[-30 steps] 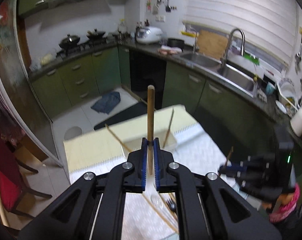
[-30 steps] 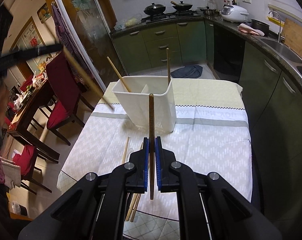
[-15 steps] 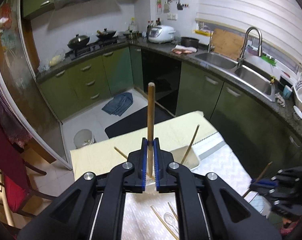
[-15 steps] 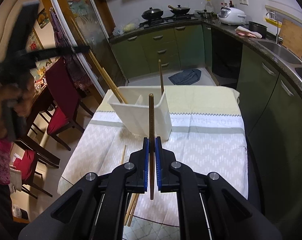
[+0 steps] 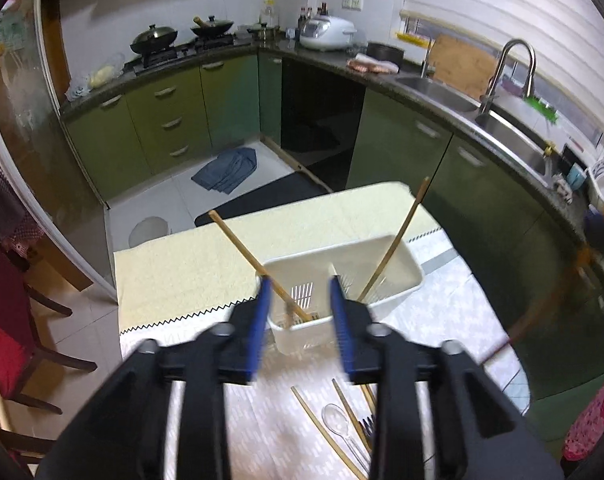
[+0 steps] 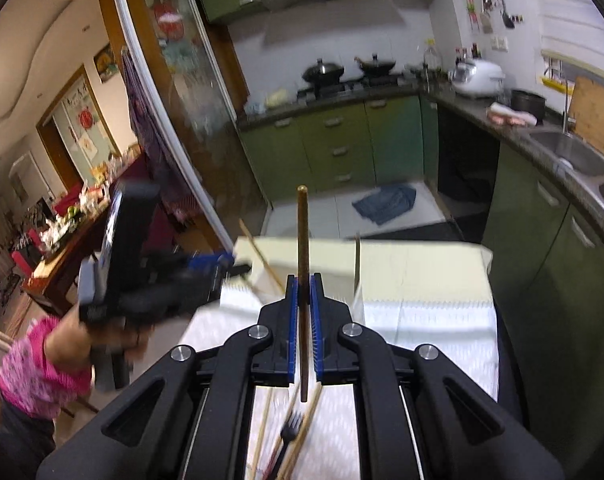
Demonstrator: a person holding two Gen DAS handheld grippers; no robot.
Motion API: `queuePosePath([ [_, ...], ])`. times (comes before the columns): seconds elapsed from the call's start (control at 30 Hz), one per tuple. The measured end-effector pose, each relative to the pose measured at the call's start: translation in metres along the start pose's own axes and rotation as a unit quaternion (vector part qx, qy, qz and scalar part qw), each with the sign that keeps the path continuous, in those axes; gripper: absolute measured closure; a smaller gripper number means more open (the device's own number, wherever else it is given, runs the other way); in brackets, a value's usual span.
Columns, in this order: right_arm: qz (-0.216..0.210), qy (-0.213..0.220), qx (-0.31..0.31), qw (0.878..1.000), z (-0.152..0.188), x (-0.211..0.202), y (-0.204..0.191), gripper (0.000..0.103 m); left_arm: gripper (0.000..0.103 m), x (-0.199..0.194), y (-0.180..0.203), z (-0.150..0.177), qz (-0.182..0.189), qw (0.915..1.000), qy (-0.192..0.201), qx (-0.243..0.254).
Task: Organize utensils
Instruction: 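Open the left tool over the holder while the right tool releases its chopstick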
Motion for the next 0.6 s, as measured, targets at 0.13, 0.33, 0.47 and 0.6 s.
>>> queuePosePath([
  [0.13, 0.007, 0.043, 0.005, 0.999, -0.034, 0.005, -0.001, 0.096, 0.067, -0.026, -0.004, 0.012, 0.003, 0.9999, 0.012, 0.002],
  [0.33, 0.037, 0.080, 0.010, 0.996, -0.067, 0.043, 0.004, 0.096, 0.059, -0.040, -0.021, 0.050, -0.007, 0.9999, -0.009, -0.010],
  [0.47, 0.066, 0.063, 0.004, 0.996, -0.059, 0.082, 0.012, 0.096, 0.054, -0.034, -0.026, 0.079, -0.016, 0.9990, -0.038, -0.015],
  [0.6, 0.082, 0.029, -0.009, 0.996, -0.035, 0.120, 0.018, 0.096, 0.052, -0.014, -0.028, 0.117, -0.005, 0.9950, -0.092, -0.037],
])
Point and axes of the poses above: each gripper's, at about its wrist camera, not at the fingertips, and x roughly the way its jaws point, y to its right, z to its underside, the point moved 5 cm from there along x, roughly the way its jaws point, and after that the axes turned 4 degrees about y, right-handed, at the moved point
